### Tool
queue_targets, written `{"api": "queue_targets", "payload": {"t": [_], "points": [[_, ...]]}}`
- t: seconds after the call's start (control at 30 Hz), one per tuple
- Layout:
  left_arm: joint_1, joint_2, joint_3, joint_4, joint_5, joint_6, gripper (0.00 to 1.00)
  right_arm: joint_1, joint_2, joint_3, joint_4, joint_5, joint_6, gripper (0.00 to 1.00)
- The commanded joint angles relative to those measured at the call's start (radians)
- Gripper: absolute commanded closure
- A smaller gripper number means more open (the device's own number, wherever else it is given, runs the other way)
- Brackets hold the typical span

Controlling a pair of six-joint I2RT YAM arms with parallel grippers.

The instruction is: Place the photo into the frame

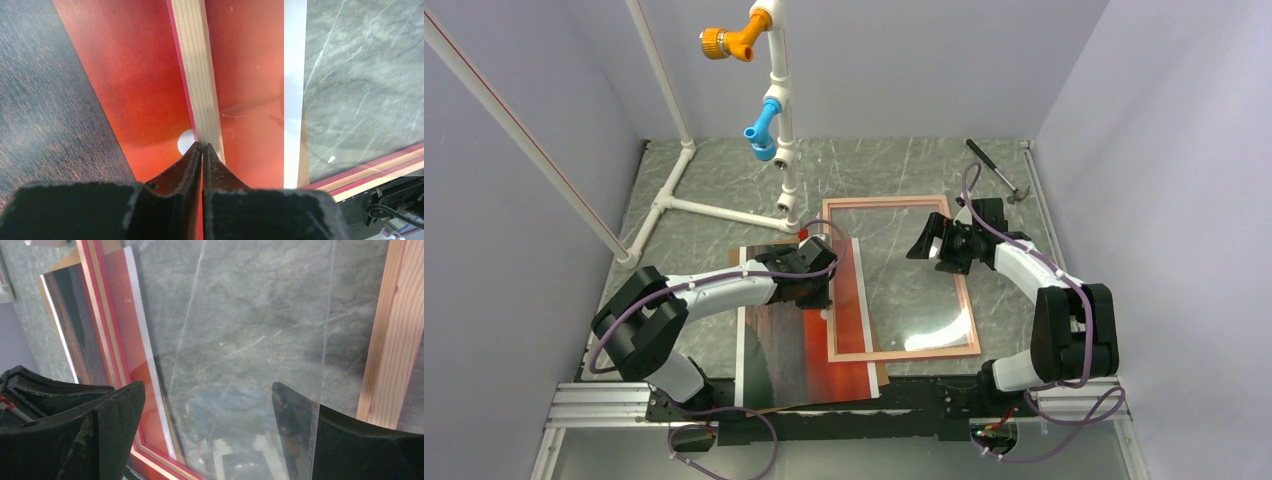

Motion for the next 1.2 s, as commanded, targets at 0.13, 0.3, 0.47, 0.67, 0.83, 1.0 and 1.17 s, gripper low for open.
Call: {"api": "queue_targets", "payload": {"t": [0.13, 0.3, 0.47, 0.67, 0.83, 1.0, 1.17], "points": [[-0.016, 0.038, -0.002, -0.048, -0.025, 0.022, 0.9, 0.024, -0.028, 0.039, -0.066, 0.101, -0.033, 0.0], [-0.016, 0.042, 0.001, -0.051, -0.023, 0.024, 0.91, 0.03, -0.024, 0.045, -0.075, 0.118, -0.048, 0.0], [-0.016, 0.043, 0.005, -0.054, -0.025, 0.026, 0.91, 0.037, -0.022, 0.062, -0.099, 0.15, -0.064, 0.0], [-0.017, 0.046, 0.007, -0.057, -0.028, 0.026, 0.91, 0.047, -0.028, 0.072, -0.121, 0.188, -0.073, 0.0], [-0.019, 0.047, 0.007, -0.06, -0.029, 0.025, 0.91, 0.062, -0.03, 0.071, -0.13, 0.216, -0.075, 0.0], [-0.019, 0.049, 0.006, -0.064, -0.032, 0.024, 0.91, 0.073, -0.036, 0.069, -0.142, 0.253, -0.077, 0.0], [-0.02, 0.05, 0.006, -0.067, -0.034, 0.024, 0.92, 0.081, -0.053, 0.065, -0.155, 0.294, -0.079, 0.0]]}}
